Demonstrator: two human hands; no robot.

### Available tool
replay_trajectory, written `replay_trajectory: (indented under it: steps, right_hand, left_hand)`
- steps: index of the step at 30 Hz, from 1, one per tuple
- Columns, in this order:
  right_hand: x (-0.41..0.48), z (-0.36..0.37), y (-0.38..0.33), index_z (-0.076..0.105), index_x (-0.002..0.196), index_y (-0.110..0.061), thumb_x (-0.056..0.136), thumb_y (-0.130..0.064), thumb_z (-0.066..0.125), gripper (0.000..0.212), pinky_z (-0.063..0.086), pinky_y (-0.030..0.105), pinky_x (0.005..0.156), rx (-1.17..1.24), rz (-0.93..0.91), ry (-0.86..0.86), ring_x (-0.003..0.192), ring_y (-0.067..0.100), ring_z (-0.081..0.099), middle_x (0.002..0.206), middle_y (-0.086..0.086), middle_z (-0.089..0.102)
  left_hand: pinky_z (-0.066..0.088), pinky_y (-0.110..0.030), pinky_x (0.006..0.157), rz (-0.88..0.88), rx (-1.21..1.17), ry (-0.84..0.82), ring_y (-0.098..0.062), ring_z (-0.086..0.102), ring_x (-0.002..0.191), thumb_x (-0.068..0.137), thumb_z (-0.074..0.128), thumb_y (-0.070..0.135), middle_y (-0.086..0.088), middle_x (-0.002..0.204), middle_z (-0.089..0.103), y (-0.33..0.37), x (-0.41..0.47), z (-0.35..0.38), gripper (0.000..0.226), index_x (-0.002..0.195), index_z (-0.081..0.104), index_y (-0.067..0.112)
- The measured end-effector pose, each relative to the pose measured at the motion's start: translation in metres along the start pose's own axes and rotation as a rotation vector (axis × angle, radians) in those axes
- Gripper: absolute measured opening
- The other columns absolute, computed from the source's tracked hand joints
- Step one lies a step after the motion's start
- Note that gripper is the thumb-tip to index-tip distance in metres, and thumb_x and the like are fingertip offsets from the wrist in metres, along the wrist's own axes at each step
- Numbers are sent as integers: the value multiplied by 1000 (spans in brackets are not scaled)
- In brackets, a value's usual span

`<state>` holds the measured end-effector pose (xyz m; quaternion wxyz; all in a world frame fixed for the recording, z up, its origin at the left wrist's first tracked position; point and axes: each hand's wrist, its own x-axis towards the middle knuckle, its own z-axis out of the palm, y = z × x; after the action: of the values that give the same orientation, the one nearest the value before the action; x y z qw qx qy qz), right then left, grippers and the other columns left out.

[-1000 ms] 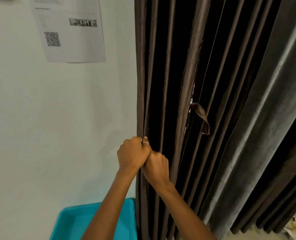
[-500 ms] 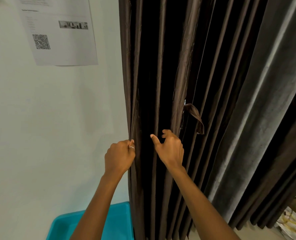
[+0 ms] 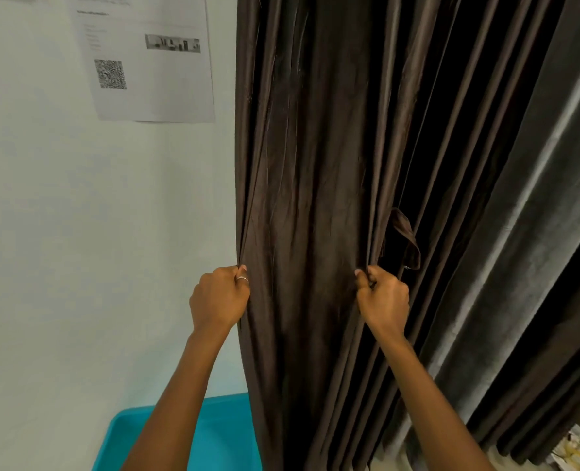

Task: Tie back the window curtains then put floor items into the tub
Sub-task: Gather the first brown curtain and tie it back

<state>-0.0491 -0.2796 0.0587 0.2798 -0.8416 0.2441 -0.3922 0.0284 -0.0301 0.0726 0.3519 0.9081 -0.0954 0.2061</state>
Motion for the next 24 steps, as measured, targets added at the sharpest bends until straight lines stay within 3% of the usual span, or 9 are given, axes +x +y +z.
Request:
replay_trajectory:
  steps: [5,8,13,18,21,24]
  right_hand:
    - [-28,8,-17,49,65,-21,99,-25,61,36,38,23,40,46,-178,-48,43,6,48,53,-9,48]
    - [-41,19,-28,51,69,-18,99,-26,60,32,43,26,43,38,-230,-60,49,7,52,60,-9,51]
    - [-53,29,-45,57,74,-14,98,-19,59,24,37,27,46,40,-280,-87,52,12,52,67,-4,56]
    - [-60,35,-50,70,94,-15,97,-22,62,11,49,28,48,19,-323,-78,59,16,62,77,0,64]
    - [-65,39,-51,72,101,-14,92,-19,69,10,46,23,48,-26,-352,-67,58,16,64,79,1,65]
    - [-66,44,-51,71,97,-10,90,-13,71,8,49,22,46,-29,-372,-66,54,15,64,78,3,67]
  left_hand:
    - [55,-34,61,46,-49,-85,-23,59,55,103,44,38,-2,56,57,26,-13,15,50,57,48,19]
    - [49,-33,58,79,-80,-125,-24,58,56,102,44,38,-1,56,55,44,-22,25,51,55,43,20]
    - [37,-28,51,88,-205,-210,-17,54,52,101,47,35,4,53,53,62,-28,35,49,54,47,21]
    - [50,-34,57,107,-378,-300,-15,58,54,104,45,37,0,58,62,51,-27,37,48,64,61,15]
    - [59,-41,73,66,-383,-371,-17,68,67,103,41,46,-4,70,70,51,-25,29,52,74,68,12]
    - [53,-30,64,20,-295,-398,-14,62,58,94,37,69,0,59,63,66,-23,19,68,60,58,13]
